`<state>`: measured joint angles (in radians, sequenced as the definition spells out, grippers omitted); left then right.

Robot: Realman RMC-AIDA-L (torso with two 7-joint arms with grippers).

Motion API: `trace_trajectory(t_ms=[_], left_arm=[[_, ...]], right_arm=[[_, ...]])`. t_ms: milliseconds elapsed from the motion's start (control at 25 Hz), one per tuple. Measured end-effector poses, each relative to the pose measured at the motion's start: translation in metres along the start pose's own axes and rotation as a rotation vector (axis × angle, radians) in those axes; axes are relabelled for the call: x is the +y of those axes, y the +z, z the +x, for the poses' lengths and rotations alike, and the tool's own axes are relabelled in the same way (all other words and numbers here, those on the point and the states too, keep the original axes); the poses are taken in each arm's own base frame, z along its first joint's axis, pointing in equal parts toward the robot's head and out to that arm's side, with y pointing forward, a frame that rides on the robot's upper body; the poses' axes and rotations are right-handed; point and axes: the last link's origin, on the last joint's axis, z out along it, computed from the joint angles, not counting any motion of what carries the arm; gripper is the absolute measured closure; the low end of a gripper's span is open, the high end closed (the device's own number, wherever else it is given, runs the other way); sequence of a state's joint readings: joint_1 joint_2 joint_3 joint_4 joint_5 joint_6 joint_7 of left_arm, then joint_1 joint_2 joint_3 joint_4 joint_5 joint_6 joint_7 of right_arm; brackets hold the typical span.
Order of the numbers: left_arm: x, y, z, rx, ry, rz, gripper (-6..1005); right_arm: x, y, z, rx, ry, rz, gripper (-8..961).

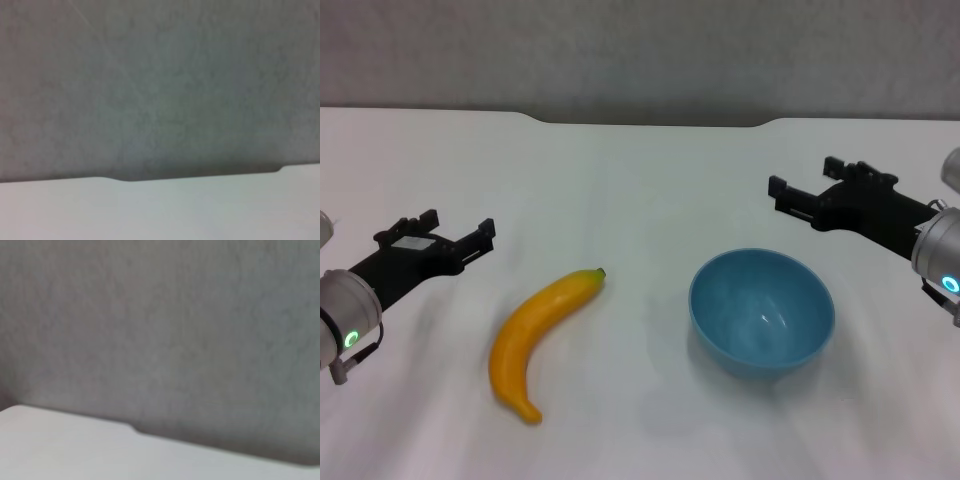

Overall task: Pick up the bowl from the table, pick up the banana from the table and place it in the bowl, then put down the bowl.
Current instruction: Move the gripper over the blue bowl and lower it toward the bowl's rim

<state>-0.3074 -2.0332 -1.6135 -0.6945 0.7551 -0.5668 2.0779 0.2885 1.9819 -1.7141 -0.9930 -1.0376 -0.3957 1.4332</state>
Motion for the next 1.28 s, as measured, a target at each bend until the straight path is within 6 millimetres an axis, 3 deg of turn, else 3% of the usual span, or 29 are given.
trace_trajectory(t_ms=[320, 480, 880, 1280], left_arm=[[0.002, -0.003, -0.002, -0.023, 0.028, 0.007, 122], [0.003, -0.003, -0.001, -0.023, 0.031, 0.006, 122], [0.004, -0.001, 0.001, -0.017, 0.031, -0.001, 121], [0.005, -0.001, 0.001, -0.015, 0.032, -0.002, 121]], right_arm=[[-0.011, 0.003, -0.015, 0.260, 0.126, -0.129, 60], [-0.022, 0.010, -0.010, 0.469, 0.073, -0.024, 61], [-0.032, 0.014, -0.026, 0.556, 0.129, 0.009, 67], [-0.019, 0.027, -0.007, 0.671, 0.180, -0.030, 78]])
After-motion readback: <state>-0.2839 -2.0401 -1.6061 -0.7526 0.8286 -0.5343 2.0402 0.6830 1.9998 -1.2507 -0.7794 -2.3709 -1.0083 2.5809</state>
